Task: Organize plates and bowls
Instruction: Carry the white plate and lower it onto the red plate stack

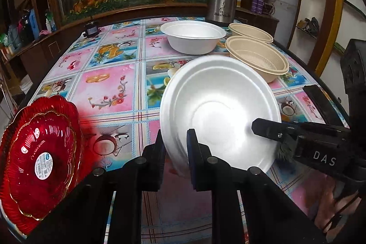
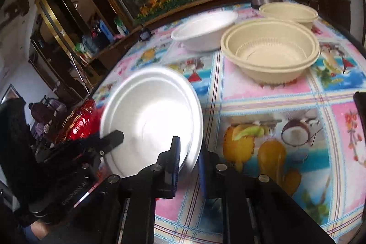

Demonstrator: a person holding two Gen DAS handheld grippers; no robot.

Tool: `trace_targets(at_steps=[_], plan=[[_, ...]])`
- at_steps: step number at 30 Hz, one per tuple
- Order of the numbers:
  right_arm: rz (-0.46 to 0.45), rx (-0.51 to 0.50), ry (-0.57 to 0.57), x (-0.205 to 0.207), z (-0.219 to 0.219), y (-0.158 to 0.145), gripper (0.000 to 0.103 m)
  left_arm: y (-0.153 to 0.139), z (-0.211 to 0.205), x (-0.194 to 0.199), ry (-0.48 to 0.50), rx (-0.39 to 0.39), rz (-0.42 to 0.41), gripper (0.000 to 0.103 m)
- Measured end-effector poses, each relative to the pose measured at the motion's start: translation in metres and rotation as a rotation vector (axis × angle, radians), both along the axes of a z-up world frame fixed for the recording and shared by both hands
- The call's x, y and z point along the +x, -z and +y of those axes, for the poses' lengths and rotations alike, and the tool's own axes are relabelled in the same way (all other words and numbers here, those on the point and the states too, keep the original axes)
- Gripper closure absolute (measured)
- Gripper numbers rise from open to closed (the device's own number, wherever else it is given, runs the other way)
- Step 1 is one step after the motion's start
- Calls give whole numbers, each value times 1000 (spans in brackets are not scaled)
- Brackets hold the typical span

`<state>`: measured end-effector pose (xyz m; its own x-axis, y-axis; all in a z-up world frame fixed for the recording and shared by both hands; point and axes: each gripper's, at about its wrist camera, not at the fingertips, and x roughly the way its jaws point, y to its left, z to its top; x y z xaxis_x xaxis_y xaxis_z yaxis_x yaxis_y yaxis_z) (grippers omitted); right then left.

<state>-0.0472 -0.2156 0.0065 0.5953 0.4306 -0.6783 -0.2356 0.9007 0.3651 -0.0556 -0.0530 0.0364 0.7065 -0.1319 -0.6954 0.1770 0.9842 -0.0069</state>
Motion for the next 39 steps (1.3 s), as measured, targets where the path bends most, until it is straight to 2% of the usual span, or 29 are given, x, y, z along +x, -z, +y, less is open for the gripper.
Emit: trace_targets(at_steps=[6, 11, 21, 32, 39], plan=[[-9, -29, 10, -5, 5, 1, 90, -1, 1, -6, -13, 1, -8, 88], [-68, -91, 9, -20, 11, -10, 91, -4, -2, -14, -26, 36, -47, 88], [-64, -52, 7, -22, 7, -21, 92, -9, -4, -20, -31, 79, -101, 88], [-60, -16, -16, -23, 13, -30, 92, -16, 5, -28, -50, 81, -146, 88], [-73, -28, -39, -19, 27, -42, 92, -24, 21, -32, -78, 72, -173, 88]])
